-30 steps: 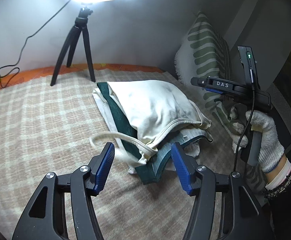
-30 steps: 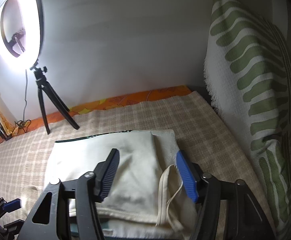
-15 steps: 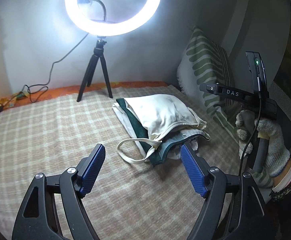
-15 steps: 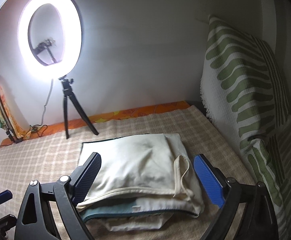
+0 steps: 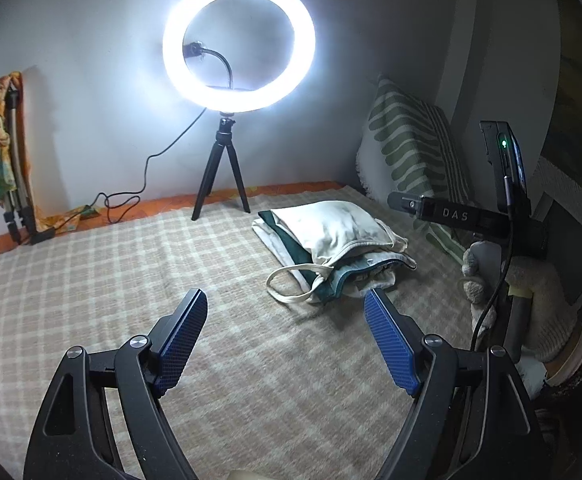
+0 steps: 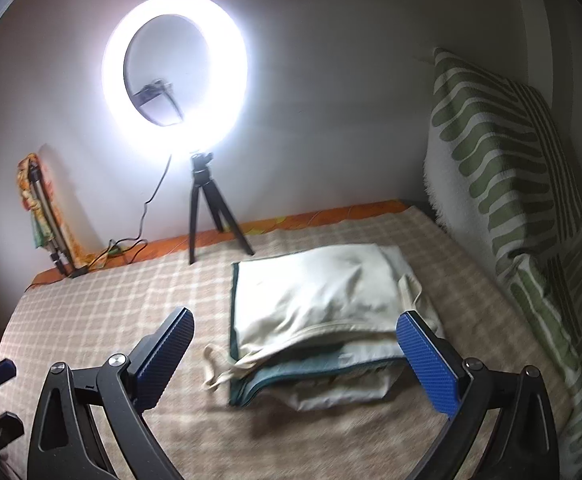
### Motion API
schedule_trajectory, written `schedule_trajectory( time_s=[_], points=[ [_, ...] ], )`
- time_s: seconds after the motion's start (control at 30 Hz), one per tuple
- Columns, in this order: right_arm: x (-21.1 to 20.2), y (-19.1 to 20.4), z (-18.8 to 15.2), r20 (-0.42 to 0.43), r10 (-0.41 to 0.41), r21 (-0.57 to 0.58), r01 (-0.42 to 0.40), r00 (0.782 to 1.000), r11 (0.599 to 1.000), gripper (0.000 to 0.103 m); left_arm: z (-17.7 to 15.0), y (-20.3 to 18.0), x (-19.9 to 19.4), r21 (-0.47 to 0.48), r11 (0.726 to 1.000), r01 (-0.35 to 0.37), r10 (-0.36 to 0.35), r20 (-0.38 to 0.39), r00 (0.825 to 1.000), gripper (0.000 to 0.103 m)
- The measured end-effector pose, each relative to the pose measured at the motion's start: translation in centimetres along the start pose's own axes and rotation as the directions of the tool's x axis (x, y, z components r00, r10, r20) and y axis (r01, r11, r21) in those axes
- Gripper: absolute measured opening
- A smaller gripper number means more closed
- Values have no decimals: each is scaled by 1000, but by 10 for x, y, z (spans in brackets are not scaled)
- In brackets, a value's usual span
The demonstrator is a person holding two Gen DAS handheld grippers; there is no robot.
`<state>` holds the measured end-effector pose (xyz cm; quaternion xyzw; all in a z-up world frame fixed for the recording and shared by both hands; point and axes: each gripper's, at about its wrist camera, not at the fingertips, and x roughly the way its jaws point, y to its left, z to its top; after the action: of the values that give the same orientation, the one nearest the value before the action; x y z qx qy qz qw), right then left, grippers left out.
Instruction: Fold small clothes
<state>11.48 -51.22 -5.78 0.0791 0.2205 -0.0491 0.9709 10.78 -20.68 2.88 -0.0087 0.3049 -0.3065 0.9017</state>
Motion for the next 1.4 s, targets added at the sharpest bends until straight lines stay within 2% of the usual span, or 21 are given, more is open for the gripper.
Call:
schedule_trajectory(
  time_s=[0.47,0.8,0.87,0.9,0.93,1.0,1.17,1.4],
  points=[
    [-34,51,-51,49,14,-70,-11,999,997,103,-36,15,-29,-8,998,-60,61,15,998,83],
    [-31,62,-74,54,-3,-16,4,999,1000,103,-47,23,-31,15,996,-87,86,29,996,83],
    [-32,65,-76,67,-26,-15,28,997,1000,103,-48,24,-31,18,995,-96,96,25,995,88],
    [-33,65,-77,71,-29,-14,30,997,999,103,-48,24,-30,20,994,-104,103,22,994,100],
    [-33,66,-79,75,-27,-13,28,997,1000,103,-48,24,-30,20,992,-121,121,20,992,103],
    [-34,67,-80,80,-25,-7,25,997,1000,103,-50,24,-29,20,990,-140,140,19,990,103],
    [-37,72,-86,119,-49,-10,50,992,999,103,-56,29,-26,0,991,-132,132,-3,991,103],
    [-35,76,-91,127,-58,-29,62,990,998,103,-60,40,-19,-32,989,-142,141,-33,989,103]
  ],
)
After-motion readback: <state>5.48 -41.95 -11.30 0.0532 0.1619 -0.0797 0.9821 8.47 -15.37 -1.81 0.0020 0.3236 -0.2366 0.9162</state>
